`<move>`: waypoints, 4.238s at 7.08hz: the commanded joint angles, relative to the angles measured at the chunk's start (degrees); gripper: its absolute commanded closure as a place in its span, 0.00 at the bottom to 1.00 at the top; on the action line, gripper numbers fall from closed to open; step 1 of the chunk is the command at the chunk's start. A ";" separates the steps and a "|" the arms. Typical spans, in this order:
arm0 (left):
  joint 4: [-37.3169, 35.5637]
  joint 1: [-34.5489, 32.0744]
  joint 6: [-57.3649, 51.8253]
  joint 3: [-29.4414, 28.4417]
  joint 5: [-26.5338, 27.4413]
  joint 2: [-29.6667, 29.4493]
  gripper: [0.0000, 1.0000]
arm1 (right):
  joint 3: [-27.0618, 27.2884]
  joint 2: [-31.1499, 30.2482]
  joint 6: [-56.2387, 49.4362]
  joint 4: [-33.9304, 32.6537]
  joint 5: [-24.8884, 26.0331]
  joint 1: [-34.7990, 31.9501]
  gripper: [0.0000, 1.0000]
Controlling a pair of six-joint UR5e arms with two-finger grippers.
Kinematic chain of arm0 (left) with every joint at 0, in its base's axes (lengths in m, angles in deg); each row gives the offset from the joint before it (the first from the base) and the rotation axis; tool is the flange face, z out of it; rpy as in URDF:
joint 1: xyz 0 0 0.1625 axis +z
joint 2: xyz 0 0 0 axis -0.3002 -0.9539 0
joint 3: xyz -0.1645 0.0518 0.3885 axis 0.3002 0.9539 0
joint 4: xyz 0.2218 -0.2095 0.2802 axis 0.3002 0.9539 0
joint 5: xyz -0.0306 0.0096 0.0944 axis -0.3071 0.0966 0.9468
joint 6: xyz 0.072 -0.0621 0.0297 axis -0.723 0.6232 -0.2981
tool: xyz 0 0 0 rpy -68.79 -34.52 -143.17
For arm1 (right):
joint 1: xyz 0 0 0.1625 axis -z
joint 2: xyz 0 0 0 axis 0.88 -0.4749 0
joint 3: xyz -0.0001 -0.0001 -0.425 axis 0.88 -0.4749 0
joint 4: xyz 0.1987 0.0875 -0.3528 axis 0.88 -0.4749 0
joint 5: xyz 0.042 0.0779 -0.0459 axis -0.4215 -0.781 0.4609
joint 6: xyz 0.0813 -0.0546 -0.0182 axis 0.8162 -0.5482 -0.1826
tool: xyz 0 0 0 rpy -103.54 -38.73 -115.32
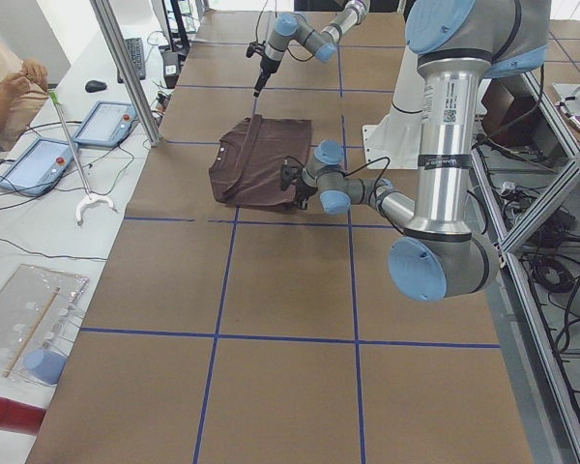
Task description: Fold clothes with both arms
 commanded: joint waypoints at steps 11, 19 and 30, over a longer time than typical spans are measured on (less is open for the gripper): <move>6.74 -23.52 -22.89 -39.62 -8.54 -32.73 0.00 | -5.97 10.56 5.15 -0.41 0.68 3.30 0.00; 6.74 -22.91 -22.54 -35.10 -8.95 -30.15 0.00 | -30.64 25.91 4.03 4.32 6.83 7.96 0.23; 6.74 -22.91 -22.89 -35.10 -8.95 -29.80 0.00 | -34.16 26.97 4.38 6.71 8.76 9.37 0.52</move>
